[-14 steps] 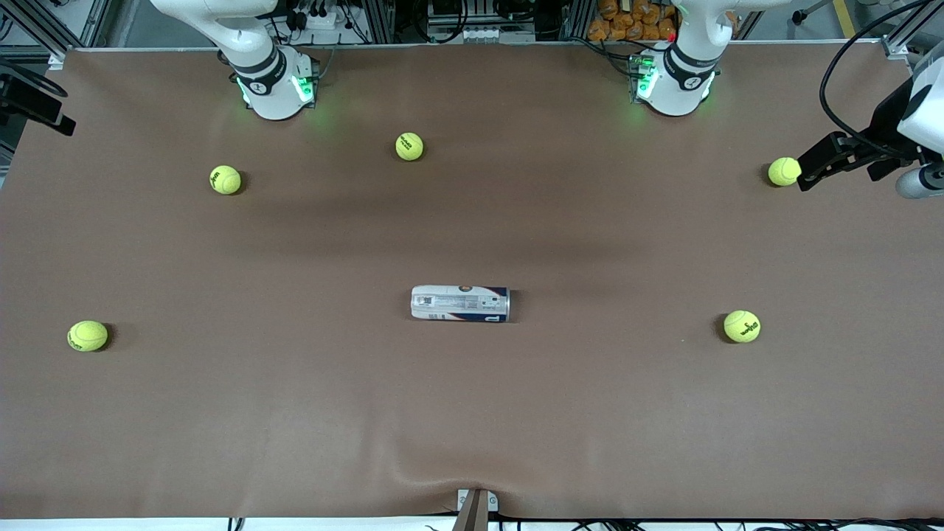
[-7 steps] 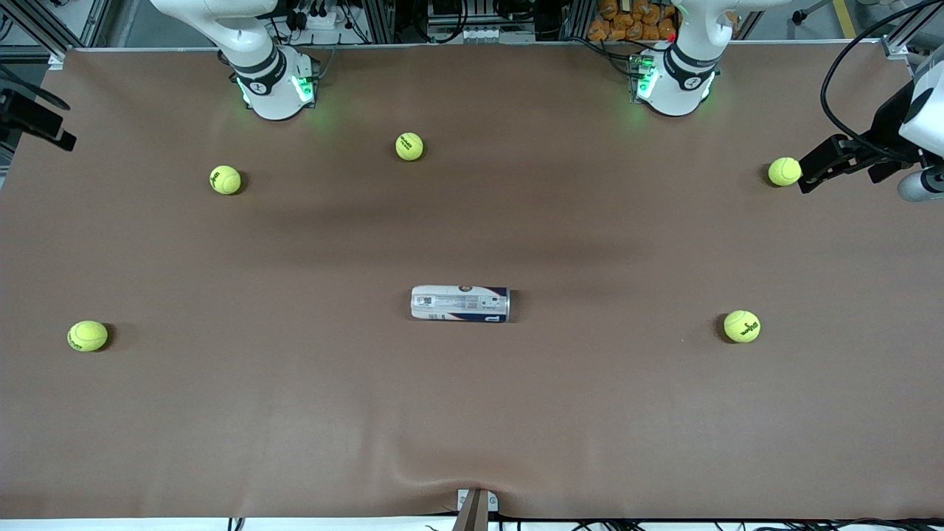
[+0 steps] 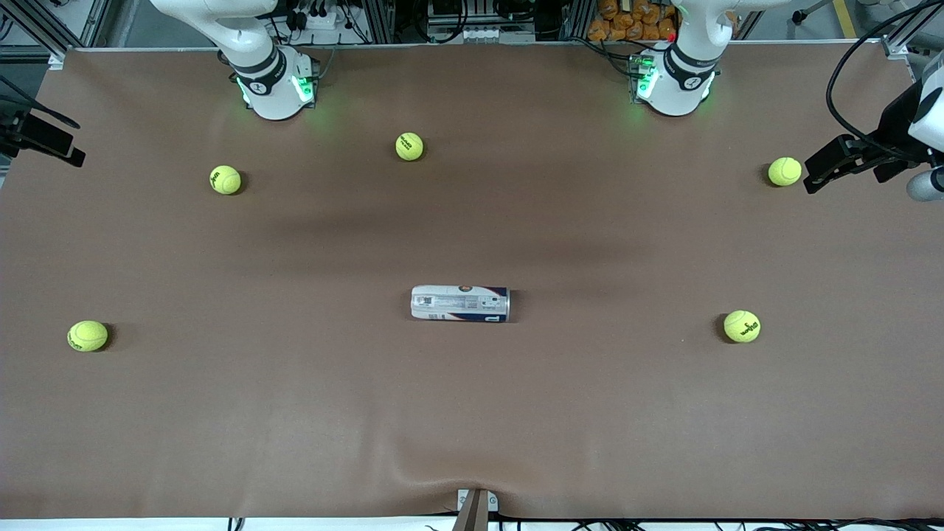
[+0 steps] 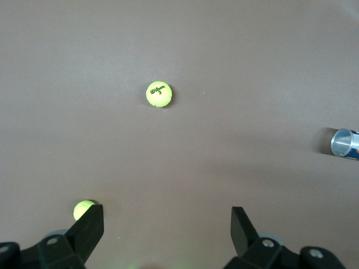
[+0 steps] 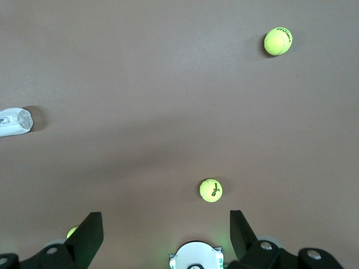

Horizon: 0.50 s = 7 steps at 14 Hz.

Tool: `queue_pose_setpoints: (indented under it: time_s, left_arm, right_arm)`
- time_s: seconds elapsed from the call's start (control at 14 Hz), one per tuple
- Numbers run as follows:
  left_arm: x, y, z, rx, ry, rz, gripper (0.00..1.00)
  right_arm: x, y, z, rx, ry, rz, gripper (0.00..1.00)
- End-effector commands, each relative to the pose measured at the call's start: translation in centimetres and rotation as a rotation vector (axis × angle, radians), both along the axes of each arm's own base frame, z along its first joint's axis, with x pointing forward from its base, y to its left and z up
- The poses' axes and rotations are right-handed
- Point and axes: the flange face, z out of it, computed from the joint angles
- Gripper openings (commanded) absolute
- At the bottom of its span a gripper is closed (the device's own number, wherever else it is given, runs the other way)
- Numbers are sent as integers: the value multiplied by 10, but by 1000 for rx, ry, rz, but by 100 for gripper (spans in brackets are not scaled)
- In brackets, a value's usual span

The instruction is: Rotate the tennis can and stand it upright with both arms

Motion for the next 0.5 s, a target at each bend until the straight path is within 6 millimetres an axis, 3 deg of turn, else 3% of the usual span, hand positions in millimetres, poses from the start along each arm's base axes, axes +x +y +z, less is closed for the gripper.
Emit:
queue_pose_setpoints:
  time_s: [0.0, 0.43]
  left_arm:
    - [-5, 0, 8, -32, -14, 17, 100]
    - [-4, 3, 6, -35, -11, 23, 100]
  right_arm:
    - [0, 0, 5, 4, -28, 8, 100]
    - [6, 0, 7, 2, -71, 87, 100]
